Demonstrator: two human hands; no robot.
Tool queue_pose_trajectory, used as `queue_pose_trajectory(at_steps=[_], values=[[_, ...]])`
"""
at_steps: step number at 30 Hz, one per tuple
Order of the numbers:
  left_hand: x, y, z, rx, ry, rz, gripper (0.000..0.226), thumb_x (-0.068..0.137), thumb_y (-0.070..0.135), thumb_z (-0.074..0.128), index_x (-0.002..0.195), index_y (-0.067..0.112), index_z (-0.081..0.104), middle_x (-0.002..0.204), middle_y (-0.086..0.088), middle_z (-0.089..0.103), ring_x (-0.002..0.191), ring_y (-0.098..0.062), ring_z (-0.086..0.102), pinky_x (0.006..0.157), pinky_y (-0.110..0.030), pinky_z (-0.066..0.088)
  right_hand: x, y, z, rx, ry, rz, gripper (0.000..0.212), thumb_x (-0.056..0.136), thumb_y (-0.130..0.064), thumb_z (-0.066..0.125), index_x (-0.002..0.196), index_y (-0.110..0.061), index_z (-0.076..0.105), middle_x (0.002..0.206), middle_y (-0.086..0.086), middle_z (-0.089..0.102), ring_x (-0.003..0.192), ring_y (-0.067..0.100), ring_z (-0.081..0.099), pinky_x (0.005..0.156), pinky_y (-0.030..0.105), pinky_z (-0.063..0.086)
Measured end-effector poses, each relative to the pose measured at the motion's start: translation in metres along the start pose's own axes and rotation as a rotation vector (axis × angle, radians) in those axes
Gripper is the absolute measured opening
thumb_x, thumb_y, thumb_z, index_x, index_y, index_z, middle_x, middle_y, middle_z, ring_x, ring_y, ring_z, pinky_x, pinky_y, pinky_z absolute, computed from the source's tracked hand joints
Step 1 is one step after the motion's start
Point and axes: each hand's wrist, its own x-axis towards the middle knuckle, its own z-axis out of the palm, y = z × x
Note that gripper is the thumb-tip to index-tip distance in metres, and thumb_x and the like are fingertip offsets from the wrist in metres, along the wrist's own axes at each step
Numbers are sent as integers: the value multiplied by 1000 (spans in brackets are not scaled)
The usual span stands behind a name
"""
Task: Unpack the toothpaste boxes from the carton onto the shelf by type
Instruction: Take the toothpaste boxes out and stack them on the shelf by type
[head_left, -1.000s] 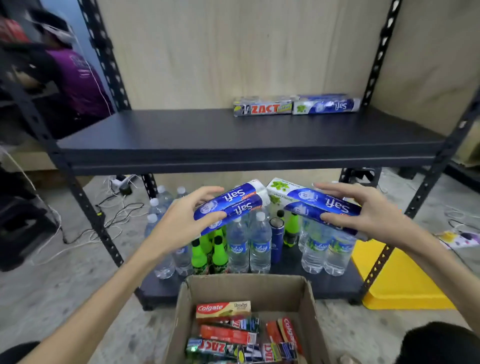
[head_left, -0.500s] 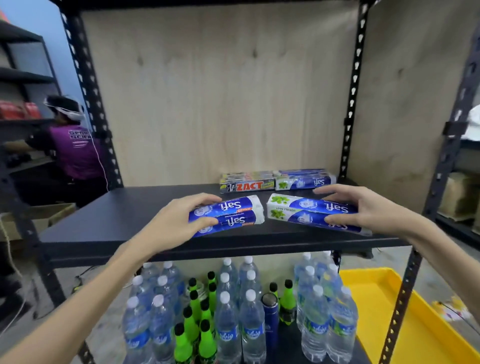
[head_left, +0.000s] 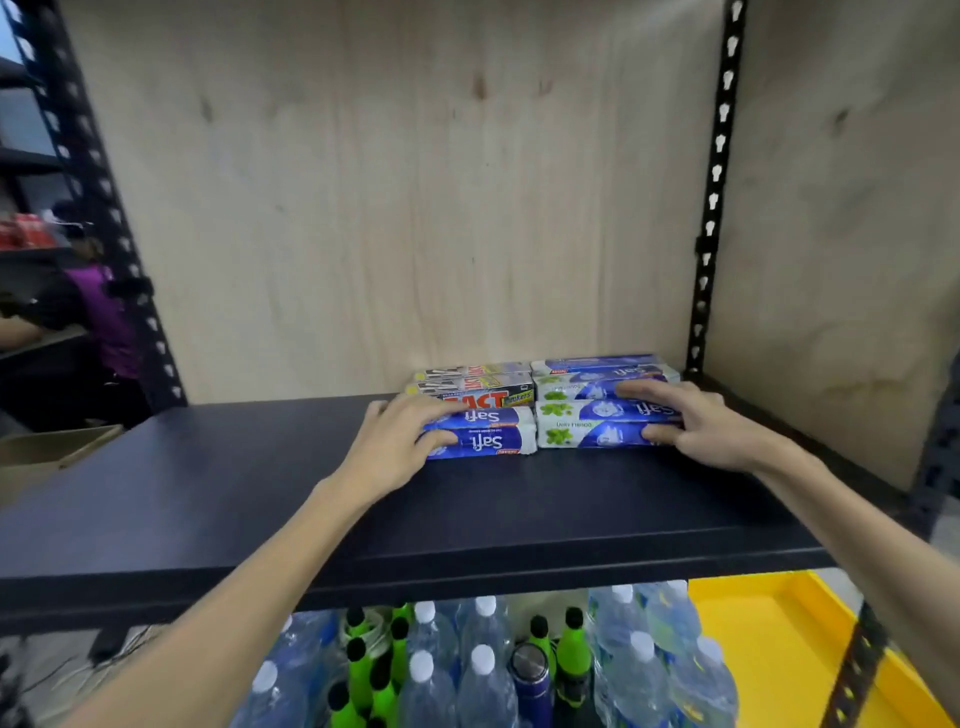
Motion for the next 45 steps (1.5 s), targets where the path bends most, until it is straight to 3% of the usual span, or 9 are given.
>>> queue_pose_trajectory(at_steps=[4, 12, 16, 19, 21, 24, 28, 39, 45], values=[[17, -8, 22, -45, 98, -19, 38, 100, 40, 56, 137, 39, 59, 134, 10, 56, 127, -15, 46, 104, -37, 32, 15, 16, 15, 81, 105, -22, 56, 94, -15, 68, 140, -44, 53, 133, -18, 49, 133, 2, 34, 121, 37, 20], [44, -12, 39, -169, 108, -104, 47, 93, 42, 68, 138, 41, 57, 124, 9, 41, 126, -14, 36, 112, -36, 30, 41, 35, 19, 46, 250, -87, 52, 85, -6, 76, 130, -31, 66, 129, -8, 64, 125, 14, 55, 108, 33, 42], [50, -10, 41, -213, 128, -159, 68, 82, 45, 78, 143, 30, 51, 130, 5, 46, 128, -13, 33, 107, -27, 27, 42, 35, 16, 127, 289, -68, 60, 83, -4, 79, 137, -25, 62, 125, -10, 67, 114, -6, 56, 95, -1, 34], [51, -12, 41, -244, 164, -157, 70, 77, 45, 82, 138, 28, 54, 121, 9, 49, 117, -6, 36, 106, -30, 34, 42, 37, 17, 112, 297, -54, 62, 82, -11, 82, 138, -28, 61, 119, -9, 68, 109, -6, 58, 87, -6, 33], [51, -13, 41, -230, 171, -147, 66, 77, 47, 82, 135, 26, 57, 122, 9, 51, 120, -8, 39, 104, -26, 34, 43, 38, 18, 108, 290, -49, 64, 79, -24, 85, 138, -32, 60, 119, -11, 68, 109, -2, 59, 88, -1, 38], [50, -13, 41, -144, 190, -117, 59, 80, 49, 79, 131, 24, 63, 127, 7, 54, 124, -13, 43, 102, -23, 30, 48, 44, 22, 18, 274, -65, 68, 76, -43, 85, 138, -36, 59, 130, -10, 64, 117, 13, 57, 102, 31, 47], [49, -12, 42, -164, 169, -120, 56, 82, 48, 78, 132, 26, 63, 127, 7, 51, 126, -13, 40, 106, -26, 31, 53, 49, 30, -147, 279, -85, 63, 83, -44, 77, 141, -33, 55, 133, -1, 56, 124, 25, 48, 107, 50, 39], [43, -10, 37, -264, 140, -108, 64, 80, 47, 80, 137, 31, 56, 134, 9, 49, 130, -9, 40, 112, -35, 35, 52, 47, 34, -229, 295, -109, 74, 89, -37, 73, 153, -33, 37, 140, 1, 50, 130, 25, 41, 110, 50, 36], [38, -3, 33, -187, 203, -48, 71, 78, 56, 78, 139, 28, 55, 136, 11, 52, 127, -8, 43, 110, -29, 33, 45, 41, 34, -239, 311, -93, 73, 90, -43, 69, 154, -32, 36, 146, 2, 47, 134, 24, 38, 111, 47, 31]])
